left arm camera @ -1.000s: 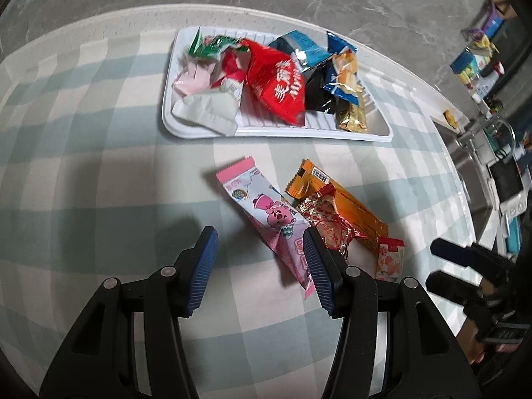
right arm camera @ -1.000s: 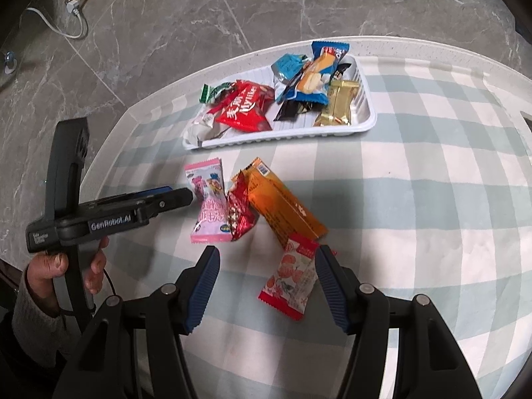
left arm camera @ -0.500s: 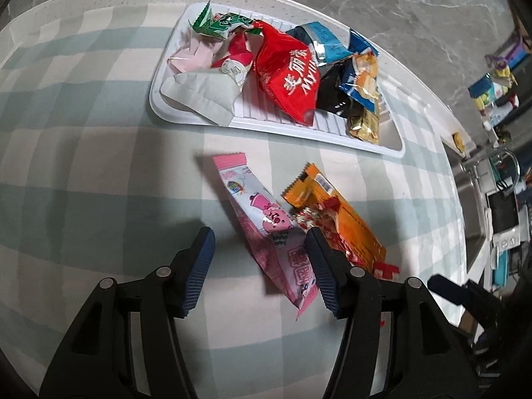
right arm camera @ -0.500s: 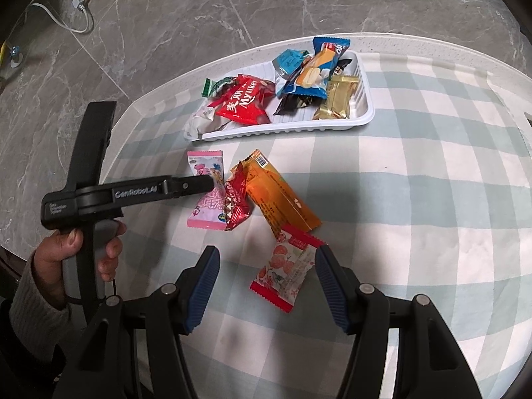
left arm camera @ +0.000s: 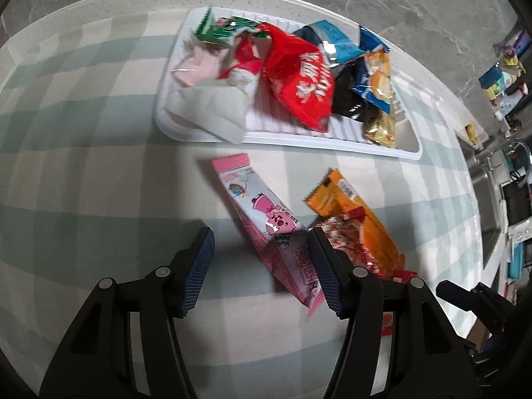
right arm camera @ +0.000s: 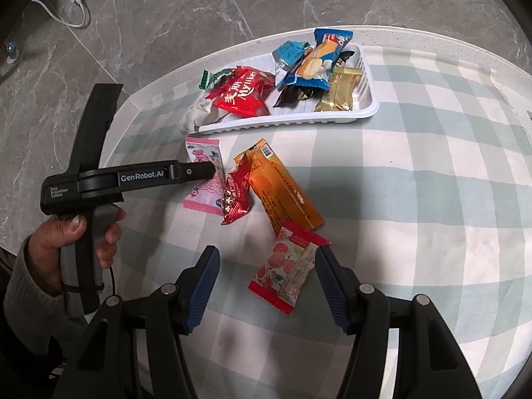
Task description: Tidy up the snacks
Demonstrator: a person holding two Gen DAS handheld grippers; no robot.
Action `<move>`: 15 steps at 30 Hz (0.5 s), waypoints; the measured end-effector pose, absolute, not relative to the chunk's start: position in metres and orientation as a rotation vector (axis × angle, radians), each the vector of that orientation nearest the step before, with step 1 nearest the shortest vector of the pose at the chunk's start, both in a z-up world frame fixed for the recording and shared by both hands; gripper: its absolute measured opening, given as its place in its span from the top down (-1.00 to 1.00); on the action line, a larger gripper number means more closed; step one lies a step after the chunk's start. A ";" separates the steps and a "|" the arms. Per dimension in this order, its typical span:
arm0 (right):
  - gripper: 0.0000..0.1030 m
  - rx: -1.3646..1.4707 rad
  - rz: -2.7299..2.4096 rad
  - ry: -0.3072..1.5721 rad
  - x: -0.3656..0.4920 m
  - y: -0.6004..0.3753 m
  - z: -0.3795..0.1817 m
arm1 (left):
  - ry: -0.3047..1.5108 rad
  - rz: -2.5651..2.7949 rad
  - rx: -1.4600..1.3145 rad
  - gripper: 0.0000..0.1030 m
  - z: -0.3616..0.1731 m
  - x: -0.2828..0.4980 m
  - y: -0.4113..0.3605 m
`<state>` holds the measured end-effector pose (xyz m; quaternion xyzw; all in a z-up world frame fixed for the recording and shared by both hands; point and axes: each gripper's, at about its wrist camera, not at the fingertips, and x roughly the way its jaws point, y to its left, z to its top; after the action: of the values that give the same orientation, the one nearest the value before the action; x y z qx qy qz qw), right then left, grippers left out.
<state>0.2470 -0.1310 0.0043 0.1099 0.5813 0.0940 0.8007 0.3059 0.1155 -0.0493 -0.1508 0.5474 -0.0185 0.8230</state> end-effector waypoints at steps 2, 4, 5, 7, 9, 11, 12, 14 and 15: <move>-0.21 0.222 0.203 1.251 0.248 -0.129 0.003 | 1.167 -0.037 -0.322 -0.12 -0.049 0.307 0.120; -0.21 0.205 0.199 1.252 0.249 -0.128 0.002 | 1.167 -0.033 -0.309 -0.12 -0.048 0.307 0.122; -0.21 0.198 0.200 1.252 0.251 -0.128 0.001 | 1.168 -0.033 -0.307 -0.12 -0.048 0.306 0.124; -0.21 0.188 0.202 1.252 0.255 -0.128 0.000 | 1.172 -0.040 -0.312 -0.12 -0.048 0.307 0.124; -0.21 0.176 0.213 1.248 0.261 -0.125 0.000 | 1.174 -0.044 -0.319 -0.12 -0.049 0.308 0.125; -0.21 0.162 0.224 1.246 0.267 -0.122 0.001 | 1.174 -0.048 -0.327 -0.12 -0.050 0.309 0.125; -0.21 0.154 0.234 1.243 0.270 -0.119 0.001 | 1.174 -0.049 -0.329 -0.12 -0.050 0.309 0.126; -0.21 0.137 0.265 1.237 0.278 -0.112 0.000 | 1.175 -0.052 -0.337 -0.12 -0.051 0.311 0.126; -0.21 0.130 0.279 1.236 0.282 -0.108 -0.001 | 1.177 -0.054 -0.340 -0.12 -0.051 0.312 0.126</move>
<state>0.2816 -0.1083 -0.0011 0.0608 0.5770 0.1302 0.8040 0.3123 0.1256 -0.0512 -0.1597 0.5523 -0.0252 0.8178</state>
